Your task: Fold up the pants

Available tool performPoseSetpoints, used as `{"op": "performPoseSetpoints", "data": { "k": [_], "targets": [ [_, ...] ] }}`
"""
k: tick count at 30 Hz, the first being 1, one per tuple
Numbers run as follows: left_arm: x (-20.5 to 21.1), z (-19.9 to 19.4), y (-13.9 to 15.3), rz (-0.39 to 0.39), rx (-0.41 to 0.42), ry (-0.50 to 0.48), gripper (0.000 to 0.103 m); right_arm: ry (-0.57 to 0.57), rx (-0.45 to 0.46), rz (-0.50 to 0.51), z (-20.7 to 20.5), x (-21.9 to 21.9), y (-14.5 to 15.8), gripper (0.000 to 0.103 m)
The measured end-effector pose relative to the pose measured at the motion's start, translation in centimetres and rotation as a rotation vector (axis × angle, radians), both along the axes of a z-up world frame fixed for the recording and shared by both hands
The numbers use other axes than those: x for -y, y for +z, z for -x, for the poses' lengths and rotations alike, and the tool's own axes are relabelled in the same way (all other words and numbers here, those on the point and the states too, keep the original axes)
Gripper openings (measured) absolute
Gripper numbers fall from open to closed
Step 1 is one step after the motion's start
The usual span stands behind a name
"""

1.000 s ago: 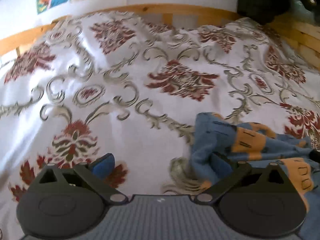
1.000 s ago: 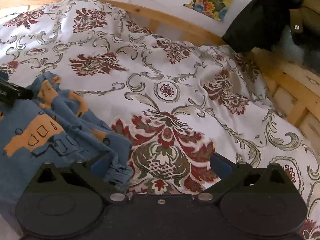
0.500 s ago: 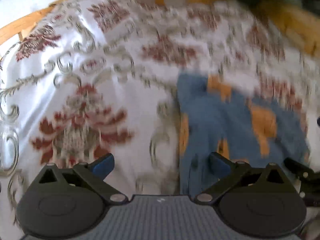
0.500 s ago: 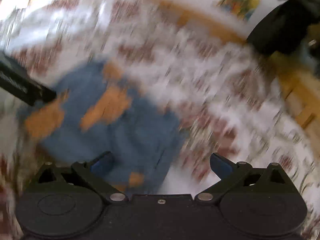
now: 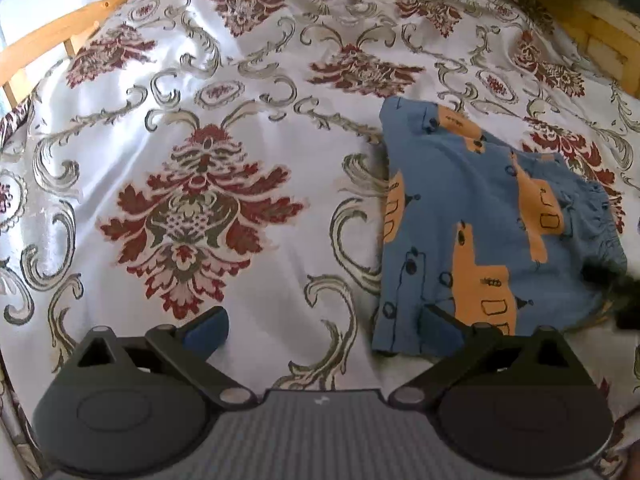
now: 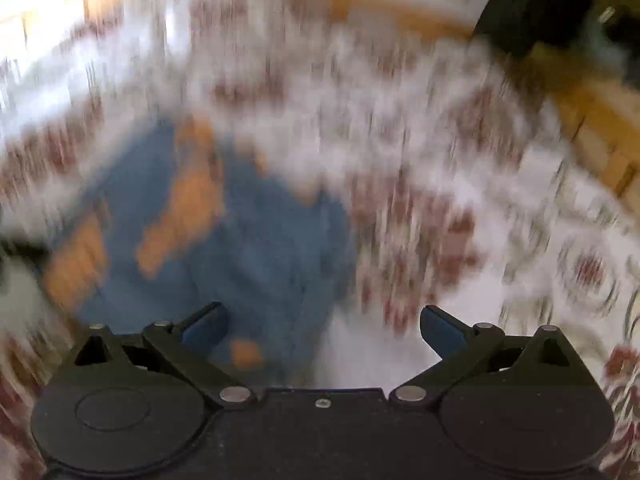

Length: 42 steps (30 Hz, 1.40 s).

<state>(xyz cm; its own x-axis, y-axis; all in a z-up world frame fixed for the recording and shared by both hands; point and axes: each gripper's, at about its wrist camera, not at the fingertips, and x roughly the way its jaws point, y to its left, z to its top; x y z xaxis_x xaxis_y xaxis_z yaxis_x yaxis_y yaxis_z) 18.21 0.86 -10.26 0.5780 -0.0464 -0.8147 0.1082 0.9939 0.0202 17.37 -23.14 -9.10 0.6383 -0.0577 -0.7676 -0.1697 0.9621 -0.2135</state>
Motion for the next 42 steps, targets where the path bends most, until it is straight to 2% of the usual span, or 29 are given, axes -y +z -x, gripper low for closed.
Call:
{"op": "performPoseSetpoints", "data": {
  "k": [2,6,11,15,17,20,22,24,26,29,34,37,39,40,41,42],
  "targets": [
    [-0.4,0.3,-0.2,-0.013,-0.027,0.004,0.103,-0.031,-0.011,-0.065,0.4,0.9,0.4,0.102],
    [-0.5,1.2,-0.8,-0.138,-0.061,0.024,0.103,-0.114,0.033,-0.125,1.5,2.4,2.4,0.102],
    [-1.3,1.7,0.4,-0.117,-0.061,0.049,0.103,-0.139,0.015,-0.244,3.1,3.4,3.4,0.102],
    [-2.3,1.3,0.8,-0.095,-0.102,0.061,0.103,-0.108,-0.04,-0.356,3.6,3.7,3.6,0.102],
    [-2.6,0.4,1.6,-0.068,-0.088,0.052,0.103,-0.092,-0.077,-0.441,2.8,4.5,3.7,0.102],
    [-2.8,-1.6,3.1,0.031,-0.048,-0.012,0.103,-0.066,-0.139,-0.571,0.6,6.2,3.5,0.102],
    [-2.9,-3.2,3.4,0.147,-0.016,-0.085,0.103,-0.033,-0.142,-0.613,-1.0,7.3,3.0,0.102],
    [-3.2,-5.1,2.7,0.267,0.002,-0.146,0.103,-0.029,-0.151,-0.669,-2.9,8.5,2.1,0.102],
    [-3.1,-7.3,1.5,0.347,-0.019,-0.185,0.103,-0.026,-0.165,-0.747,-4.5,9.7,1.0,0.102],
    [-2.9,-9.2,-0.5,0.425,-0.04,-0.246,0.103,-0.01,-0.174,-0.837,-5.8,10.7,0.0,0.102],
    [-2.6,-9.4,-1.7,0.504,-0.046,-0.354,0.102,0.03,-0.22,-0.948,-6.4,10.8,-1.0,0.101],
    [-2.7,-9.7,-2.1,0.551,-0.082,-0.385,0.092,0.048,-0.267,-1.004,-6.3,10.6,-1.7,0.098],
    [-2.7,-10.0,-2.5,0.559,-0.118,-0.379,0.074,0.044,-0.267,-1.016,-6.1,10.5,-1.8,0.084],
    [-2.8,-10.0,-2.5,0.553,-0.126,-0.375,0.07,0.026,-0.265,-1.027,-6.1,10.7,-1.9,0.078],
    [-2.9,-10.0,-2.5,0.546,-0.13,-0.365,0.065,0.001,-0.263,-1.036,-6.1,11.0,-2.1,0.059],
    [-3.1,-10.2,-2.6,0.554,-0.137,-0.353,0.059,-0.034,-0.264,-1.036,-6.0,11.3,-2.3,0.036]
  ]
}}
